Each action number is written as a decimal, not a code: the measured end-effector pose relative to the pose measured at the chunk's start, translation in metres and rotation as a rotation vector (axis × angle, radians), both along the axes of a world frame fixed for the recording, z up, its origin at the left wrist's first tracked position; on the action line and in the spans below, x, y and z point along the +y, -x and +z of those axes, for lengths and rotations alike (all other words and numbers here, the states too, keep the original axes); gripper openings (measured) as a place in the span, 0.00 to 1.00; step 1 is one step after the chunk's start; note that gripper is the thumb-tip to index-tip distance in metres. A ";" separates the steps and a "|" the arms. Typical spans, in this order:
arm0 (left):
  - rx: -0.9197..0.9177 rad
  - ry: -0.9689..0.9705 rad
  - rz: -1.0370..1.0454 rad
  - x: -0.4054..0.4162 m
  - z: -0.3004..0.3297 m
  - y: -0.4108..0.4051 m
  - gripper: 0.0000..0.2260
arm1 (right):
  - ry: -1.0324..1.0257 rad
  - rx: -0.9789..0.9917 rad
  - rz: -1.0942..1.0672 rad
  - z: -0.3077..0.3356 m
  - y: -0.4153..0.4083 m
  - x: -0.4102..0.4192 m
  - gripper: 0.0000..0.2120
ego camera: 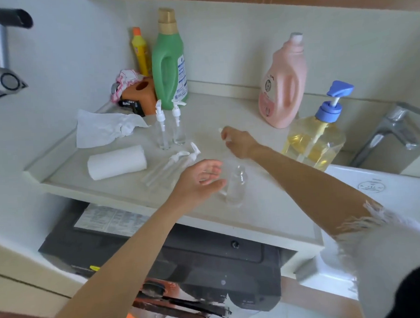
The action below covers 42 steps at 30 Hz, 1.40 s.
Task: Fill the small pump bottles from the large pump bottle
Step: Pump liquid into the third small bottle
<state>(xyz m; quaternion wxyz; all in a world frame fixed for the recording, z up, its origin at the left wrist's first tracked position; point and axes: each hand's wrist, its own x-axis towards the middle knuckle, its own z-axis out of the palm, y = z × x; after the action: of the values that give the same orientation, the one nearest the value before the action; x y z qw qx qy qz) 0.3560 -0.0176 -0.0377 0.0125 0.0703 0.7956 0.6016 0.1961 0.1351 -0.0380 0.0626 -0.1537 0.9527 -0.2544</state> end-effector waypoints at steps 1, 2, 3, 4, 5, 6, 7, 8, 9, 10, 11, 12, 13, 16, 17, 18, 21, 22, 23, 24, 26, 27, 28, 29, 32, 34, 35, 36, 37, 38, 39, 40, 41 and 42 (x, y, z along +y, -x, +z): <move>0.001 0.005 -0.006 0.003 -0.002 0.002 0.14 | 0.168 0.018 0.007 0.012 -0.004 0.005 0.09; 0.001 0.011 -0.010 0.005 -0.004 0.004 0.14 | 0.343 0.040 0.019 0.024 -0.011 0.010 0.10; 0.005 0.014 -0.008 0.007 -0.006 0.007 0.14 | 0.511 0.072 0.038 0.037 -0.021 0.014 0.10; 0.015 0.014 -0.003 0.010 -0.008 0.010 0.14 | 0.652 0.093 0.048 0.048 -0.031 0.018 0.12; 0.029 0.011 0.004 0.014 -0.010 0.013 0.14 | 0.782 0.093 0.051 0.058 -0.042 0.024 0.16; 0.043 0.013 0.017 0.017 -0.012 0.016 0.15 | 0.897 0.070 0.042 0.064 -0.051 0.027 0.21; 0.053 0.014 0.029 0.020 -0.013 0.018 0.16 | 1.011 0.033 0.033 0.070 -0.060 0.032 0.26; 0.057 0.016 0.037 0.022 -0.014 0.020 0.16 | 1.120 -0.013 0.030 0.074 -0.067 0.036 0.28; 0.054 0.011 0.033 0.024 -0.014 0.021 0.18 | 1.223 -0.059 0.045 0.078 -0.074 0.039 0.28; 0.045 0.004 0.014 0.025 -0.014 0.022 0.19 | 1.309 -0.094 0.082 0.080 -0.079 0.041 0.26; 0.034 -0.004 -0.013 0.026 -0.014 0.022 0.19 | 1.379 -0.114 0.123 0.082 -0.083 0.043 0.24; 0.027 -0.007 -0.042 0.027 -0.012 0.022 0.19 | 1.429 -0.123 0.163 0.083 -0.086 0.044 0.23; 0.022 -0.008 -0.066 0.028 -0.012 0.022 0.19 | 1.469 -0.134 0.200 0.085 -0.089 0.044 0.23; 0.029 0.004 -0.082 0.031 -0.010 0.024 0.15 | 1.475 -0.155 0.256 0.083 -0.096 0.040 0.20; 0.036 0.001 -0.076 0.032 -0.010 0.024 0.13 | 1.451 -0.159 0.252 0.080 -0.098 0.038 0.19; 0.040 -0.006 -0.067 0.032 -0.011 0.025 0.11 | 1.427 -0.163 0.243 0.077 -0.099 0.036 0.19; 0.020 -0.024 -0.055 0.031 -0.018 0.027 0.10 | 1.399 -0.182 0.212 0.072 -0.100 0.039 0.18; 0.012 -0.016 -0.061 0.031 -0.020 0.028 0.12 | 1.390 -0.195 0.213 0.072 -0.100 0.041 0.18; 0.005 -0.015 -0.070 0.030 -0.023 0.028 0.13 | 1.372 -0.207 0.220 0.072 -0.100 0.042 0.18; -0.002 -0.024 -0.075 0.030 -0.025 0.027 0.13 | 1.339 -0.216 0.223 0.072 -0.101 0.044 0.18; -0.006 -0.040 -0.067 0.030 -0.028 0.028 0.11 | 1.274 -0.243 0.207 0.068 -0.103 0.043 0.17; 0.000 -0.038 -0.059 0.031 -0.029 0.028 0.10 | 1.247 -0.257 0.190 0.064 -0.105 0.042 0.16; 0.012 -0.027 -0.047 0.032 -0.031 0.029 0.10 | 1.198 -0.256 0.175 0.057 -0.106 0.042 0.15; 0.021 -0.021 -0.040 0.032 -0.032 0.029 0.11 | 1.116 -0.238 0.162 0.050 -0.107 0.042 0.13; 0.031 -0.037 -0.034 0.034 -0.036 0.027 0.15 | 0.786 -0.194 0.144 0.039 -0.112 0.046 0.13; 0.037 -0.044 -0.040 0.033 -0.038 0.026 0.19 | 0.753 -0.214 0.127 0.038 -0.113 0.050 0.16; 0.039 -0.041 -0.042 0.033 -0.038 0.026 0.21 | 0.775 -0.206 0.116 0.039 -0.113 0.052 0.17; 0.039 -0.038 -0.045 0.033 -0.037 0.026 0.20 | 0.797 -0.199 0.101 0.040 -0.113 0.054 0.17; 0.040 -0.038 -0.052 0.033 -0.038 0.026 0.18 | 0.807 -0.195 0.094 0.041 -0.113 0.054 0.16; 0.040 -0.037 -0.059 0.033 -0.038 0.026 0.17 | 0.801 -0.187 0.096 0.042 -0.113 0.053 0.16; 0.037 -0.035 -0.062 0.033 -0.039 0.026 0.16 | 0.786 -0.180 0.099 0.042 -0.114 0.052 0.17; 0.034 -0.034 -0.059 0.033 -0.039 0.026 0.16 | 0.777 -0.180 0.105 0.042 -0.115 0.050 0.17; 0.032 -0.035 -0.054 0.032 -0.040 0.027 0.17 | 0.772 -0.187 0.108 0.042 -0.116 0.049 0.18; 0.032 -0.039 -0.052 0.032 -0.040 0.027 0.18 | 0.768 -0.193 0.118 0.042 -0.118 0.048 0.19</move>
<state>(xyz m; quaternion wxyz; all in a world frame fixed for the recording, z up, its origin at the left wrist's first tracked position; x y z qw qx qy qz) 0.3289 0.0145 -0.0778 0.0139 0.1010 0.7817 0.6153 0.3140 0.1836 0.0036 0.1043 -0.1956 0.7675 -0.6015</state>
